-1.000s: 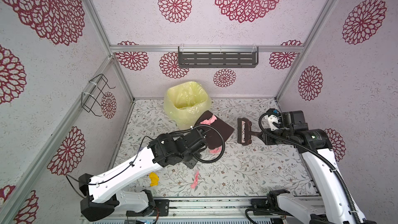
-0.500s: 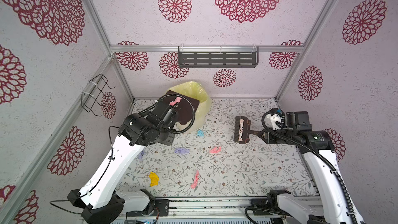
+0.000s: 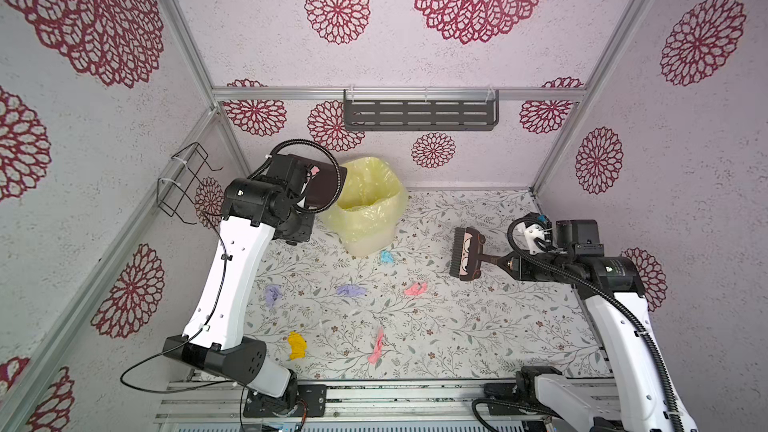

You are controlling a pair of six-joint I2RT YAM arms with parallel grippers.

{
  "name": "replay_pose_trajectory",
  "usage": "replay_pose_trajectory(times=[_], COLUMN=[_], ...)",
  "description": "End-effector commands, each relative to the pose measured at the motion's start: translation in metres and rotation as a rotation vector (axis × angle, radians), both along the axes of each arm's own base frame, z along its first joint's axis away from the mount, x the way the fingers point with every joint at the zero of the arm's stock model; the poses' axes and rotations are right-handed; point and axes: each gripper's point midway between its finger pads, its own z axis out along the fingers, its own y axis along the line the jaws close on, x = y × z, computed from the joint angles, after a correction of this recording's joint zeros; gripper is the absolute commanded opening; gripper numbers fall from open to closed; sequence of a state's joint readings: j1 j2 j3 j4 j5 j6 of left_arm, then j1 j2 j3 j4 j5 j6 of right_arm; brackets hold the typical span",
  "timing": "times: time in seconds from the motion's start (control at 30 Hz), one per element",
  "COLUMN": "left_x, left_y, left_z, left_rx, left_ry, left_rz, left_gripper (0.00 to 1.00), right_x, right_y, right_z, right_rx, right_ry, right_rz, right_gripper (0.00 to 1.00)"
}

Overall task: Sweep away the paper scraps from the table
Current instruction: 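Tip the dustpan over the yellow-bagged bin with the left gripper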

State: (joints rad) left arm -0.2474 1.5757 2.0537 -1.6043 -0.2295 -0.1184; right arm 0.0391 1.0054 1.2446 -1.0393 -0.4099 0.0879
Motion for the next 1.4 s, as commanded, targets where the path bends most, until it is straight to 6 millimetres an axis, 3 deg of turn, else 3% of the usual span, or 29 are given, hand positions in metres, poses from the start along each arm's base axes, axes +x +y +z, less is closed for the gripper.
replay_pose_trajectory(times=[0.0,0.53,1.07,1.37], left_x=[0.014,0.079,0.109,0.127], left_y=[0.003,-0.006,-0.021,-0.03], left_z=[0.006,0.002,0.008,0.036], left_rx=[0.024,0.342,0.686,1.052], left_ry=[-0.013,-0.027,-0.045,-0.093], left_rz=[-0.028,-0.154,-0.302,-0.35], left_gripper=[0.0,0.0,0.0,0.0], right_x=[0.002,-0.006,-0.011,-0.012], right_y=[0.005,0.008,0.012,0.014], right_z=[0.014,0.007,0.004,0.003], right_rx=[0.032,0.05,0.091,0.107], right_ry=[-0.071,-0.045,-0.022,-0.015], right_rz=[0.027,0.035,0.034,0.041], right_gripper=[0.0,0.0,0.0,0.0])
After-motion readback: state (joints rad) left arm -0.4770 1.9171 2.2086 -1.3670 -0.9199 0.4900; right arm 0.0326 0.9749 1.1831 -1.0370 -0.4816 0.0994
